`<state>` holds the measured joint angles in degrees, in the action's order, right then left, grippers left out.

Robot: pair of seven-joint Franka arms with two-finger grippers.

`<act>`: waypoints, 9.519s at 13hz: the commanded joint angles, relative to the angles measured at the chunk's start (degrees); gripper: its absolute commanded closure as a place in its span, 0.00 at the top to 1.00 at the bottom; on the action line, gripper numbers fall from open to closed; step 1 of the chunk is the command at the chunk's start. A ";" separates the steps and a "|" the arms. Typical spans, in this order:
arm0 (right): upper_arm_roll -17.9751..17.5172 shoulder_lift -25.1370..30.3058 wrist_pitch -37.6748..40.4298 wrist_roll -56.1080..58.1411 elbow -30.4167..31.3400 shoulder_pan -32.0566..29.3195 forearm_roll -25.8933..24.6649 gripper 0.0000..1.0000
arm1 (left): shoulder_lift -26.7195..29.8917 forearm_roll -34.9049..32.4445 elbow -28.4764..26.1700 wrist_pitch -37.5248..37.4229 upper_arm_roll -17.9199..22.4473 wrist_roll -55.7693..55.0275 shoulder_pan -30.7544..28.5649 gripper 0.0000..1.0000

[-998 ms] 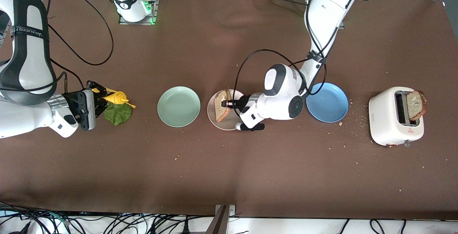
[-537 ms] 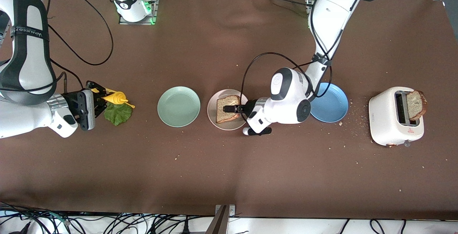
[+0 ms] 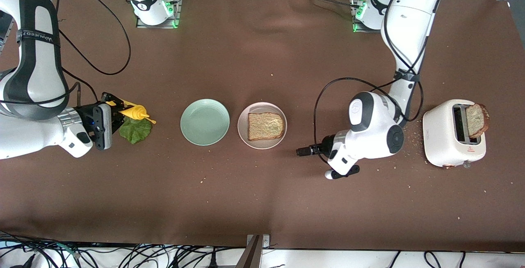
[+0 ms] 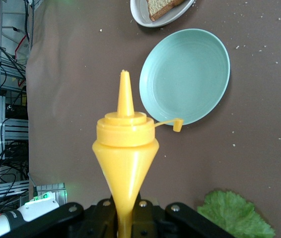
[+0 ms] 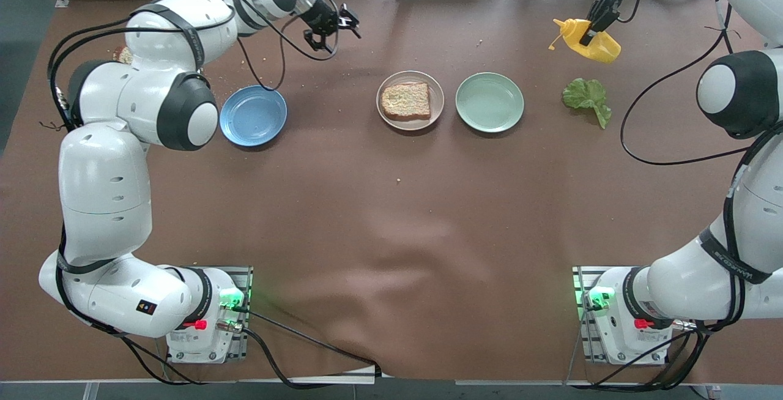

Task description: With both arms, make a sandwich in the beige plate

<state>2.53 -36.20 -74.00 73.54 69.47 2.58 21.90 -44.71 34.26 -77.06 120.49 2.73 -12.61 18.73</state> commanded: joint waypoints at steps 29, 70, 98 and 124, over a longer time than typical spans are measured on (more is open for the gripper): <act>0.46 -3.88 -9.68 -44.38 -1.27 49.55 -57.15 0.01 | 39.61 -33.39 -13.56 -35.59 1.67 16.39 -16.09 1.00; 0.37 -18.29 -1.23 65.77 17.63 -10.75 41.56 0.27 | 39.00 -30.13 -10.04 -32.77 1.93 16.83 -20.58 1.00; 7.32 4.04 -42.51 -42.59 31.75 4.28 -20.67 0.98 | 38.74 -30.04 -10.13 -32.51 1.93 16.91 -21.63 1.00; 7.05 6.15 -11.99 -50.87 5.71 8.49 -21.82 0.00 | 38.74 -30.05 -10.13 -32.51 1.93 16.91 -21.63 1.00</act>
<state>9.68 -29.18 -92.63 24.12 82.08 10.14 1.04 -5.58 2.83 -88.31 88.00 4.97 2.85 -2.17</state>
